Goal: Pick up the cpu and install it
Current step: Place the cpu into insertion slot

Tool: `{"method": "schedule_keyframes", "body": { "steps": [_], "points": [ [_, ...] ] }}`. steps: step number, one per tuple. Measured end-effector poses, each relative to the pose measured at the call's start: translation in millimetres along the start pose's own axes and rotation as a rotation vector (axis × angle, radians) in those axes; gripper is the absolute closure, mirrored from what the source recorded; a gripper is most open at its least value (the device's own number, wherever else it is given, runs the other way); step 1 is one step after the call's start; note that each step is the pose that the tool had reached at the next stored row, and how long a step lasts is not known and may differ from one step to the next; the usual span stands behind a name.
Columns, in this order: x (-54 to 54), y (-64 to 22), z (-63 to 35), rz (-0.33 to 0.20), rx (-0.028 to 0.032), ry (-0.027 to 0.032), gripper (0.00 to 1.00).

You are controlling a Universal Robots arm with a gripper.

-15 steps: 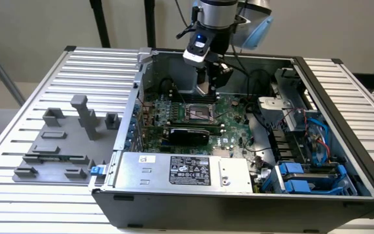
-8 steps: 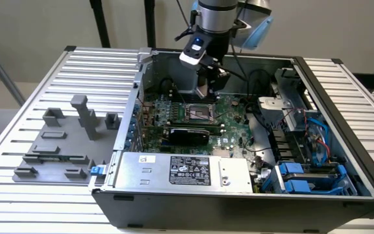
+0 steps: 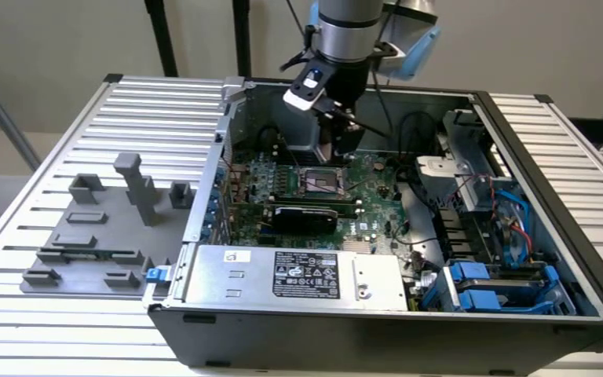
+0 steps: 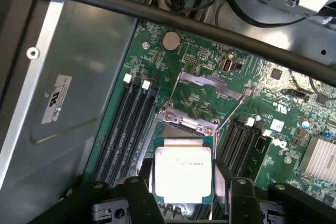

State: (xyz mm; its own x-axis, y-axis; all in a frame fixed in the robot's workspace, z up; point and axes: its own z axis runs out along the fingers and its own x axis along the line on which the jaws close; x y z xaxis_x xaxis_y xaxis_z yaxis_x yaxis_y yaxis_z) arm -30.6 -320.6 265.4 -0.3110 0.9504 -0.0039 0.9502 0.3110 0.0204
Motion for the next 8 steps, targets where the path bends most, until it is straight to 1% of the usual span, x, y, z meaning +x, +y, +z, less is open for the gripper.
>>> {"method": "schedule_keyframes", "body": {
  "steps": [2,6,8],
  "points": [
    [-0.8,-1.5,2.4,0.006,0.0001,-0.0002,0.45],
    [-6.9,-8.4,5.5,0.008,0.0001,-0.0002,0.45],
    [-7.2,-10.1,7.2,0.012,-0.0003,0.0,0.45]
  ]
}}
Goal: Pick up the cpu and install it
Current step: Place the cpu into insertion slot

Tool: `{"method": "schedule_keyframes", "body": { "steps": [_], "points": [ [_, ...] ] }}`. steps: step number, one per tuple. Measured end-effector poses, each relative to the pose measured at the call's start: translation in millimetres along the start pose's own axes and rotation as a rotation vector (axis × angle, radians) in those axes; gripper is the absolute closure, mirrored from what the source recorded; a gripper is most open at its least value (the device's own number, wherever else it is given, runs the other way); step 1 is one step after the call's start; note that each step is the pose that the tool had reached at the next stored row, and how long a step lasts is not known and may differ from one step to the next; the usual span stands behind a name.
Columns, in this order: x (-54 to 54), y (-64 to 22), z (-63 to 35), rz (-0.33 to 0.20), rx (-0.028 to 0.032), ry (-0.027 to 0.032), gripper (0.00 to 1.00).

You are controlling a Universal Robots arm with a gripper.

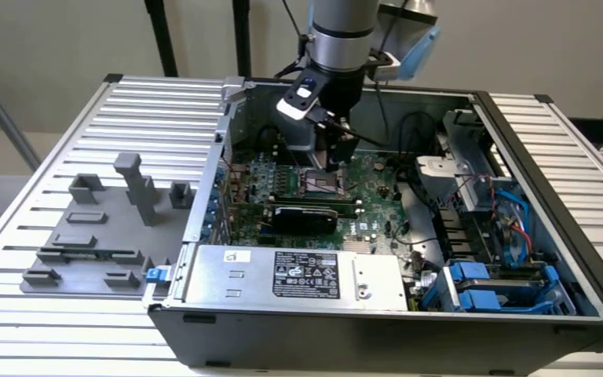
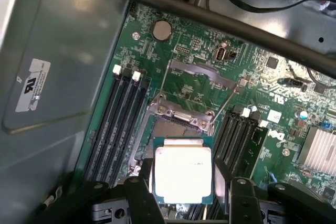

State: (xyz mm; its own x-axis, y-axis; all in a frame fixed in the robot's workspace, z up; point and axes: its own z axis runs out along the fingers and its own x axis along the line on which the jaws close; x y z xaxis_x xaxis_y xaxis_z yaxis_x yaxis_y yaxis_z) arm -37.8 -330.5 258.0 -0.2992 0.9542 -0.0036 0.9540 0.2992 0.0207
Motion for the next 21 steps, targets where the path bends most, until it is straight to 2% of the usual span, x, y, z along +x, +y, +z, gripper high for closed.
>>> {"method": "schedule_keyframes", "body": {
  "steps": [6,18,21],
  "points": [
    [0.7,-3.1,7.1,0.043,0.0005,-0.0012,0.45],
    [0.8,-3.4,18.1,0.257,0.0013,-0.0056,0.45],
    [0.8,-3.4,19.2,0.275,0.0014,-0.0061,0.45]
  ]
}}
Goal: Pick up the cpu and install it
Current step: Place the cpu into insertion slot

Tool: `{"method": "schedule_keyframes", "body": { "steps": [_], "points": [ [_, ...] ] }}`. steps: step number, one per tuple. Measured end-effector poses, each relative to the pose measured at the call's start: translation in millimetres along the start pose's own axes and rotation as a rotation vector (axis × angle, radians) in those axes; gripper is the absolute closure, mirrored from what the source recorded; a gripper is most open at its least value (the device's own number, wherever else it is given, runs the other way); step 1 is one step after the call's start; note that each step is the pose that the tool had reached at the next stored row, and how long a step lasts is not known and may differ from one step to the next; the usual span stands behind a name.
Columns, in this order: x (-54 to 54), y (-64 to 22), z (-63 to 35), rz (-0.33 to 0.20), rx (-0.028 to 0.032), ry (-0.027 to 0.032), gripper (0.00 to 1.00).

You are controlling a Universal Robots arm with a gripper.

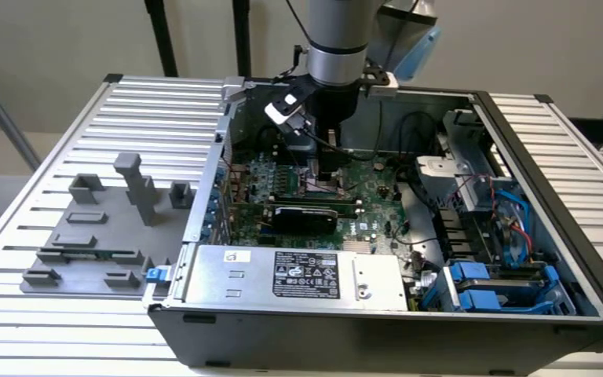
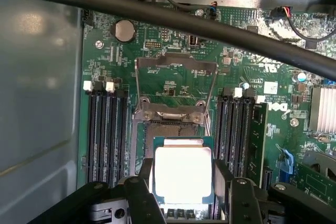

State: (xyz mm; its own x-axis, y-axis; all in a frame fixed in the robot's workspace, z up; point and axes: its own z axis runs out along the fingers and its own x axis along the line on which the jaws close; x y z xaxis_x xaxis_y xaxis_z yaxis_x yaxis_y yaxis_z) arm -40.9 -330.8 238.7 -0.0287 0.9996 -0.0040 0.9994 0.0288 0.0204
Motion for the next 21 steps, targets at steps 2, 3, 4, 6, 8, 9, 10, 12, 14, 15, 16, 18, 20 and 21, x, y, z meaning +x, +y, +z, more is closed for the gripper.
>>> {"method": "schedule_keyframes", "body": {
  "steps": [2,3,4,6,8,9,10,12,14,15,16,18,20,21],
  "points": [
    [0.0,0.0,0.5,0.0,0.0,-0.0001,0.45],
    [0.0,0.0,0.9,0.0,-0.0001,-0.0002,0.45],
    [0.0,0.0,1.4,0.0,0.0,-0.0003,0.45],
    [0.1,-0.2,3.5,0.0,-0.0001,-0.0003,0.45],
    [0.1,-0.4,6.1,0.0,0.0,-0.0004,0.45],
    [0.2,-0.6,7.5,0.001,0.0,-0.0005,0.45],
    [0.3,-0.7,8.9,0.001,0.0001,-0.0004,0.45],
    [0.7,-0.8,11.2,0.003,0.0005,-0.0003,0.45],
    [1.9,-0.8,12.3,0.009,0.0009,-0.0008,0.45],
    [2.8,-0.8,13.0,0.011,0.0009,-0.0006,0.45],
    [3.7,-0.8,13.5,0.014,0.001,-0.0007,0.45],
    [4.9,-0.8,14.7,0.016,0.0009,-0.0006,0.45],
    [5.4,-0.7,15.7,0.017,0.0008,-0.0006,0.45],
    [5.6,-0.7,16.2,0.017,0.0009,-0.0007,0.45]
  ]
}}
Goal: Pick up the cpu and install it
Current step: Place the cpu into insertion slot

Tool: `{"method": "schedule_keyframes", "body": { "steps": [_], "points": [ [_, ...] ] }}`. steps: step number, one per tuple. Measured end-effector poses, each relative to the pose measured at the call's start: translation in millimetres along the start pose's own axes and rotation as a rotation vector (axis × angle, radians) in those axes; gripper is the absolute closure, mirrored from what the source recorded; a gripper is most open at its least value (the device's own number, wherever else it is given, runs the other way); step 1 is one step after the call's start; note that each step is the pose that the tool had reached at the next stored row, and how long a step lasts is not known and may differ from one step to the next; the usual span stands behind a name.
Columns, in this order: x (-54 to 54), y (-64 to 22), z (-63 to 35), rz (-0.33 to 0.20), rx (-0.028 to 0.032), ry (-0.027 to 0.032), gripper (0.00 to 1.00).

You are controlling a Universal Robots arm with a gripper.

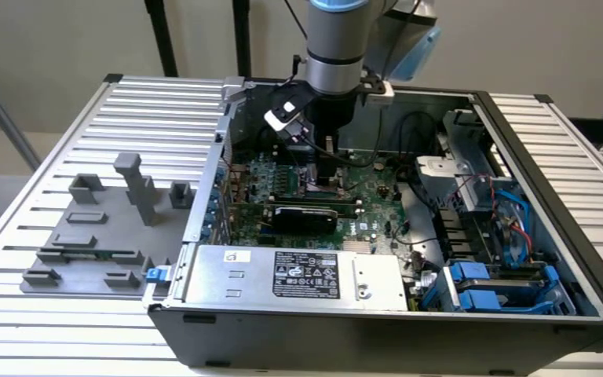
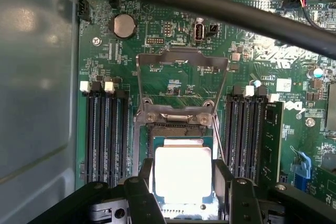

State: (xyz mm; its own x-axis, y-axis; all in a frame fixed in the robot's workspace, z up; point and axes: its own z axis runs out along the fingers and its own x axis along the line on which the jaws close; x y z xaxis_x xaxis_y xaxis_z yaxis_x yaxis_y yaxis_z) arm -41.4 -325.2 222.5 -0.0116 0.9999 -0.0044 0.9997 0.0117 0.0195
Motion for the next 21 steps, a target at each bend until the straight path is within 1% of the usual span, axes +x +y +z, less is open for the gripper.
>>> {"method": "schedule_keyframes", "body": {
  "steps": [4,21],
  "points": [
    [0.4,-0.1,1.5,0.001,0.0001,-0.0002,0.45],
    [0.4,-0.1,1.7,0.001,0.0,0.0,0.45]
  ]
}}
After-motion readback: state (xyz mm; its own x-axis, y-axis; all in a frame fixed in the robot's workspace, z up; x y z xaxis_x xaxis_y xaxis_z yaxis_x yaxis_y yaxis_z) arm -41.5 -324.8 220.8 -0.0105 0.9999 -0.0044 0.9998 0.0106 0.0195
